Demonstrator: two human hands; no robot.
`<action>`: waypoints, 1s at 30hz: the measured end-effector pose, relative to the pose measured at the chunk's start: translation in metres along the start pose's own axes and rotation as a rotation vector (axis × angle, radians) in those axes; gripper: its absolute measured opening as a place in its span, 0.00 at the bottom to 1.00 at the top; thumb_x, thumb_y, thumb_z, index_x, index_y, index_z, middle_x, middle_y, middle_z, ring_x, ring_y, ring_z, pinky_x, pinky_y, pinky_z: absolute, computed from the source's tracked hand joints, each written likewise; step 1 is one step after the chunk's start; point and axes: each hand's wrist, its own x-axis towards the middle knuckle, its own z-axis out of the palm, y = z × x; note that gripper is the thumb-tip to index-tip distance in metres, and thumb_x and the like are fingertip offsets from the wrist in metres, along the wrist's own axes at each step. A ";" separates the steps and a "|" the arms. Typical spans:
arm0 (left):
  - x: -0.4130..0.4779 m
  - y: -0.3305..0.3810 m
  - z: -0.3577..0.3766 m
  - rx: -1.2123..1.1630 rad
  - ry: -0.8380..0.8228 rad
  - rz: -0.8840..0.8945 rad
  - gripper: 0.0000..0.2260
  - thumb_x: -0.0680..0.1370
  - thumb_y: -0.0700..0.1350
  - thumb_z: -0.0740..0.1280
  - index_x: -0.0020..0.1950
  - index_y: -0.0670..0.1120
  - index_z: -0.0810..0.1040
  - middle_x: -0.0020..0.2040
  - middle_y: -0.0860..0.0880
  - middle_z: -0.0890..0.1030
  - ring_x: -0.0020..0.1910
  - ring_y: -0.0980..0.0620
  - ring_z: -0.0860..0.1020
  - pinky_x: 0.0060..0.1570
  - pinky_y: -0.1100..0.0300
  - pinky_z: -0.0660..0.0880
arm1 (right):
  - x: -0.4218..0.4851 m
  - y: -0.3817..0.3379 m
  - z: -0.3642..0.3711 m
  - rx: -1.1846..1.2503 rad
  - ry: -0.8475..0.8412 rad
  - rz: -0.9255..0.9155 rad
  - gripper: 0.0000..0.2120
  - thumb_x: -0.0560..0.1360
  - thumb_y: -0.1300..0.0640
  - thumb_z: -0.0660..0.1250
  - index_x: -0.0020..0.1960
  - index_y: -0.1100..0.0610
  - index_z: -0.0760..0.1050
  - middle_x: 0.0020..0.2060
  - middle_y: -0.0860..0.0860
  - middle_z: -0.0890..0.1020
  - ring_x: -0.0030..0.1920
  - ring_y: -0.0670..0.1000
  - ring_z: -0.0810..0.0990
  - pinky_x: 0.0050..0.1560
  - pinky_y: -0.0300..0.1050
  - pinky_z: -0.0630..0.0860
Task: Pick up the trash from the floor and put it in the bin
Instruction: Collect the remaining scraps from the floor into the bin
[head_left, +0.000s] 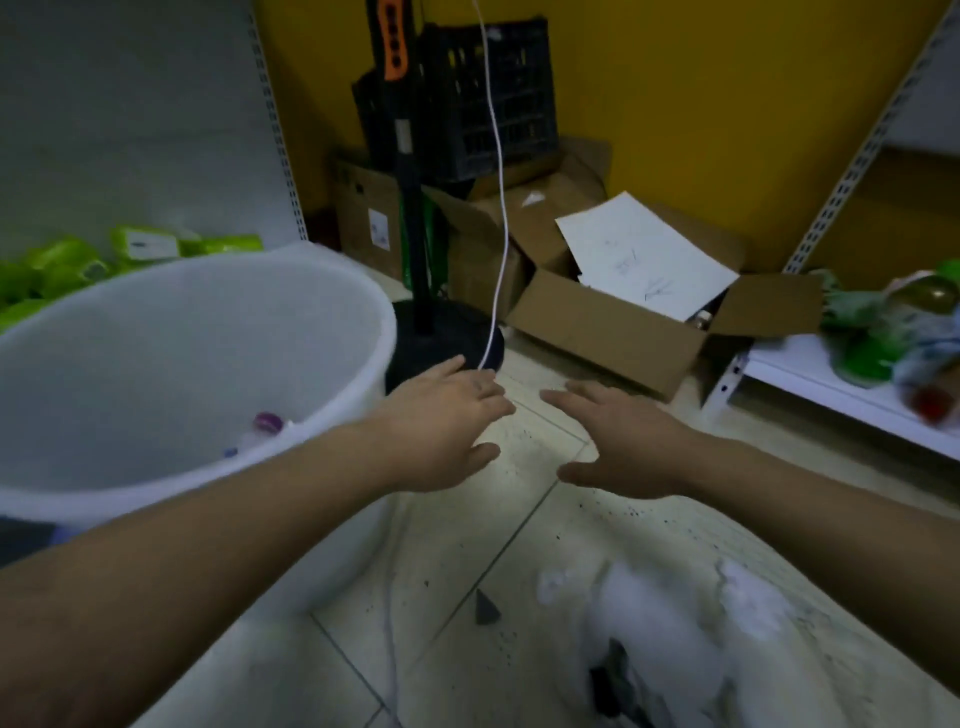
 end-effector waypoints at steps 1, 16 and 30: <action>0.006 0.010 0.013 -0.017 -0.035 0.013 0.23 0.78 0.56 0.60 0.72 0.52 0.65 0.72 0.49 0.68 0.74 0.50 0.61 0.74 0.52 0.50 | -0.008 0.011 0.015 0.013 -0.031 0.004 0.41 0.72 0.37 0.65 0.77 0.43 0.46 0.78 0.51 0.54 0.75 0.55 0.60 0.72 0.52 0.63; -0.028 0.100 0.240 -0.380 -0.528 -0.468 0.25 0.79 0.51 0.60 0.75 0.54 0.59 0.76 0.42 0.57 0.71 0.43 0.62 0.66 0.46 0.68 | -0.070 0.059 0.209 0.334 -0.256 0.136 0.27 0.77 0.41 0.61 0.74 0.43 0.61 0.73 0.52 0.66 0.71 0.53 0.65 0.70 0.49 0.63; -0.039 0.101 0.276 -0.615 -0.144 -0.810 0.20 0.77 0.50 0.65 0.66 0.43 0.70 0.61 0.42 0.73 0.60 0.43 0.70 0.55 0.50 0.73 | -0.032 0.040 0.245 0.188 -0.370 0.104 0.25 0.75 0.41 0.59 0.72 0.39 0.62 0.75 0.55 0.62 0.74 0.56 0.57 0.73 0.60 0.48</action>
